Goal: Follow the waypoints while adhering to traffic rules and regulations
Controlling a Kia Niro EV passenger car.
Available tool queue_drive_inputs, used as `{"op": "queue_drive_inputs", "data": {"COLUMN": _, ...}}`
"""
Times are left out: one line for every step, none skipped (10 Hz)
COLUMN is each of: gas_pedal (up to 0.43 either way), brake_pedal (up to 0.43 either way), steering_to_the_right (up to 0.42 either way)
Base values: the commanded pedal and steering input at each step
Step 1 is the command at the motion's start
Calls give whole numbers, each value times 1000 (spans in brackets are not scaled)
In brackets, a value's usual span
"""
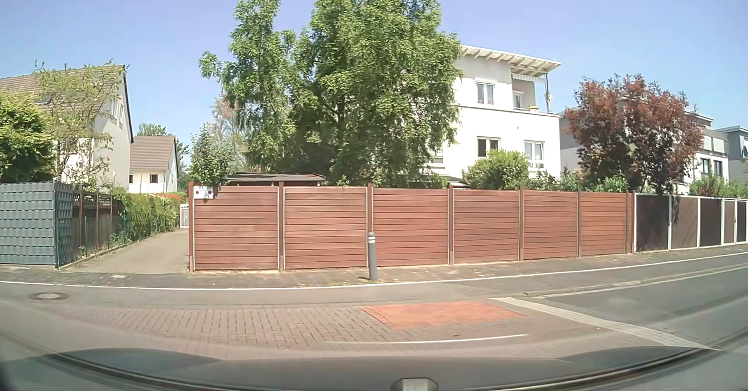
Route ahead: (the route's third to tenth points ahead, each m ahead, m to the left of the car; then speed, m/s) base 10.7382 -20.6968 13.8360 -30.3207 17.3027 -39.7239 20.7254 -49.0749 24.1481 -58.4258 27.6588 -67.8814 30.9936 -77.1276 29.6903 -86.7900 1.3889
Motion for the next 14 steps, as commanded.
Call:
{"op": "queue_drive_inputs", "data": {"gas_pedal": 287, "brake_pedal": 0, "steering_to_the_right": 699}}
{"op": "queue_drive_inputs", "data": {"gas_pedal": 287, "brake_pedal": 0, "steering_to_the_right": 706}}
{"op": "queue_drive_inputs", "data": {"gas_pedal": 287, "brake_pedal": 0, "steering_to_the_right": 711}}
{"op": "queue_drive_inputs", "data": {"gas_pedal": 287, "brake_pedal": 0, "steering_to_the_right": 712}}
{"op": "queue_drive_inputs", "data": {"gas_pedal": 287, "brake_pedal": 0, "steering_to_the_right": 712}}
{"op": "queue_drive_inputs", "data": {"gas_pedal": 287, "brake_pedal": 0, "steering_to_the_right": 712}}
{"op": "queue_drive_inputs", "data": {"gas_pedal": 287, "brake_pedal": 0, "steering_to_the_right": 711}}
{"op": "queue_drive_inputs", "data": {"gas_pedal": 287, "brake_pedal": 0, "steering_to_the_right": 706}}
{"op": "queue_drive_inputs", "data": {"gas_pedal": 287, "brake_pedal": 0, "steering_to_the_right": 695}}
{"op": "queue_drive_inputs", "data": {"gas_pedal": 287, "brake_pedal": 0, "steering_to_the_right": 680}}
{"op": "queue_drive_inputs", "data": {"gas_pedal": 287, "brake_pedal": 0, "steering_to_the_right": 661}}
{"op": "queue_drive_inputs", "data": {"gas_pedal": 287, "brake_pedal": 0, "steering_to_the_right": 642}}
{"op": "queue_drive_inputs", "data": {"gas_pedal": 287, "brake_pedal": 0, "steering_to_the_right": 617}}
{"op": "queue_drive_inputs", "data": {"gas_pedal": 287, "brake_pedal": 0, "steering_to_the_right": 591}}
